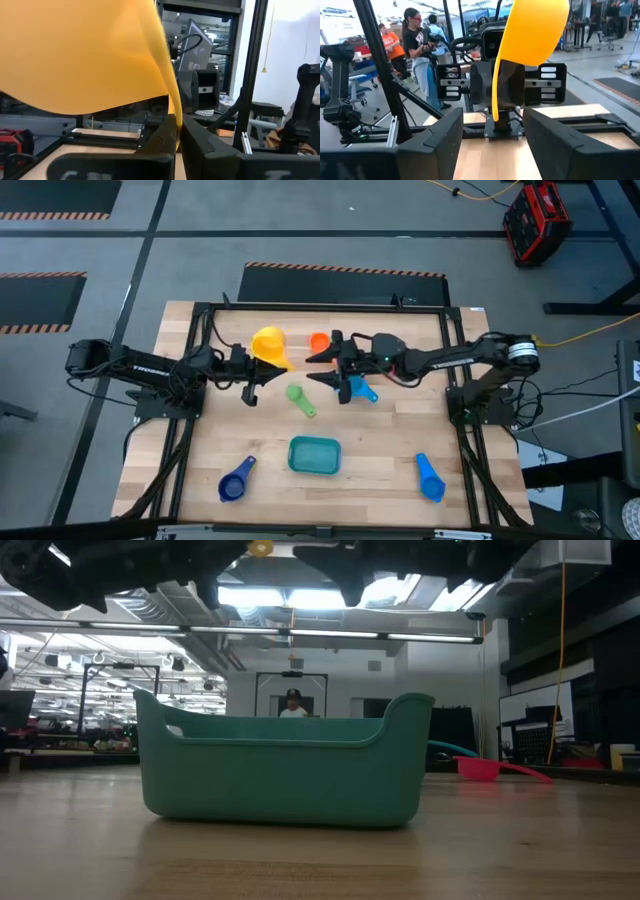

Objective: Nest measuring cups in basket
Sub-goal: Stack the yellow measuring cup on top of the light blue measuring cup

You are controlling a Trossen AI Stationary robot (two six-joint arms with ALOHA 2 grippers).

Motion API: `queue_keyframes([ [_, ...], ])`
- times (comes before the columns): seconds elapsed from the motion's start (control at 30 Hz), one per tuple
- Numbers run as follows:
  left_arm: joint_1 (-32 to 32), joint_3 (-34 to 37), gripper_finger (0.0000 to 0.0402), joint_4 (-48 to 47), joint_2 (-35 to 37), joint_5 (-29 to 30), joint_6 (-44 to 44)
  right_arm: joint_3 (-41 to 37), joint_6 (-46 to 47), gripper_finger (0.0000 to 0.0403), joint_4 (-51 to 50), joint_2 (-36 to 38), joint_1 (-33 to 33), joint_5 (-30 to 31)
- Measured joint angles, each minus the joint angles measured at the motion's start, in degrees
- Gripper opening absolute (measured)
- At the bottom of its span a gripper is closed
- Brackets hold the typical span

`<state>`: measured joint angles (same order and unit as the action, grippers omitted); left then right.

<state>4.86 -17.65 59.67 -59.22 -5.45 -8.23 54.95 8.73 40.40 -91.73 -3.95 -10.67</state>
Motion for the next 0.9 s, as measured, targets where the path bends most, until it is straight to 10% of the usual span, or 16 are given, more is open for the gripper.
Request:
queue_keyframes([
  [0.9, 0.0, 0.0, 0.0005, 1.4, 0.0, 0.4, 2.4, 6.5, -0.3, 0.0203, 13.5, -13.0, 0.0, 0.0],
])
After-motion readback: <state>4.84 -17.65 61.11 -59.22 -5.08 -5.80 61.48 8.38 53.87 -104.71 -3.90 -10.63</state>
